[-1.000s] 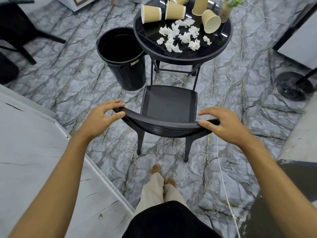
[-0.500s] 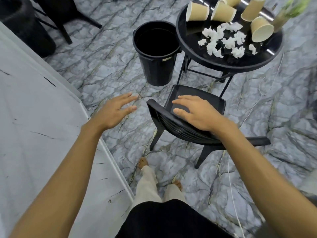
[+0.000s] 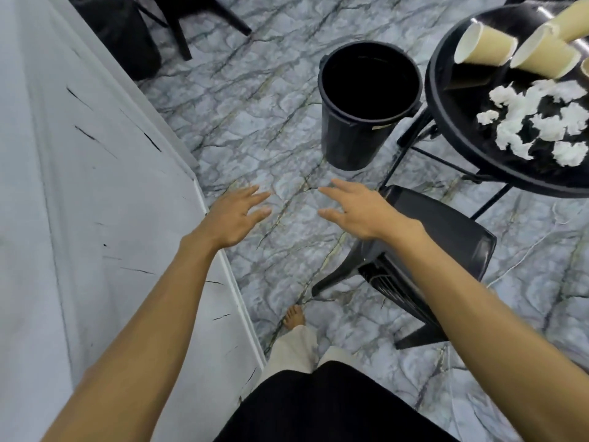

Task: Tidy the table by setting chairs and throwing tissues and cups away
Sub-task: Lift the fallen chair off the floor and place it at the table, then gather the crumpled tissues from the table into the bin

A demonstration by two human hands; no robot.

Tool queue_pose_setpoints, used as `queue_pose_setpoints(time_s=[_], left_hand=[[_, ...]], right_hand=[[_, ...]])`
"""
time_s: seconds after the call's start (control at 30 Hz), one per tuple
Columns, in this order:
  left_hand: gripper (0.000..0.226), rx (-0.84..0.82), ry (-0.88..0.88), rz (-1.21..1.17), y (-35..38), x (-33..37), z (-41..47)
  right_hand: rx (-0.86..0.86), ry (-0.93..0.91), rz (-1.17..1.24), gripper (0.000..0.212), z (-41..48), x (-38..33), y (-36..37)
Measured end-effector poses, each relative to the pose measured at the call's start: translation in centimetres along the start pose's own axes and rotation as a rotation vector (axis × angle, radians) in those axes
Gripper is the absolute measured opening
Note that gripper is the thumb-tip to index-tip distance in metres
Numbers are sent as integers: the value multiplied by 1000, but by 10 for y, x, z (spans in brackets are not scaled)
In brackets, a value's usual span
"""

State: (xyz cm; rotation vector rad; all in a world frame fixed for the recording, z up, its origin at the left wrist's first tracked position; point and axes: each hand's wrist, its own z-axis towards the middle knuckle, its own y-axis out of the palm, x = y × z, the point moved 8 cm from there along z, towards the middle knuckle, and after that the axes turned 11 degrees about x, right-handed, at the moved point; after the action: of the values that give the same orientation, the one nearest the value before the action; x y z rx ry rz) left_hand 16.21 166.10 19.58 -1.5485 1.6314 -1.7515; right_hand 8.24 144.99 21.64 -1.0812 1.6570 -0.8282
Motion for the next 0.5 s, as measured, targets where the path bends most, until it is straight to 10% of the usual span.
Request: queue_pose_setpoints(time_s=[0.5], left_hand=[[57,-85,-54,273,-2,-55,77]], right_hand=[[-29,35,-33,61,111,2,28]])
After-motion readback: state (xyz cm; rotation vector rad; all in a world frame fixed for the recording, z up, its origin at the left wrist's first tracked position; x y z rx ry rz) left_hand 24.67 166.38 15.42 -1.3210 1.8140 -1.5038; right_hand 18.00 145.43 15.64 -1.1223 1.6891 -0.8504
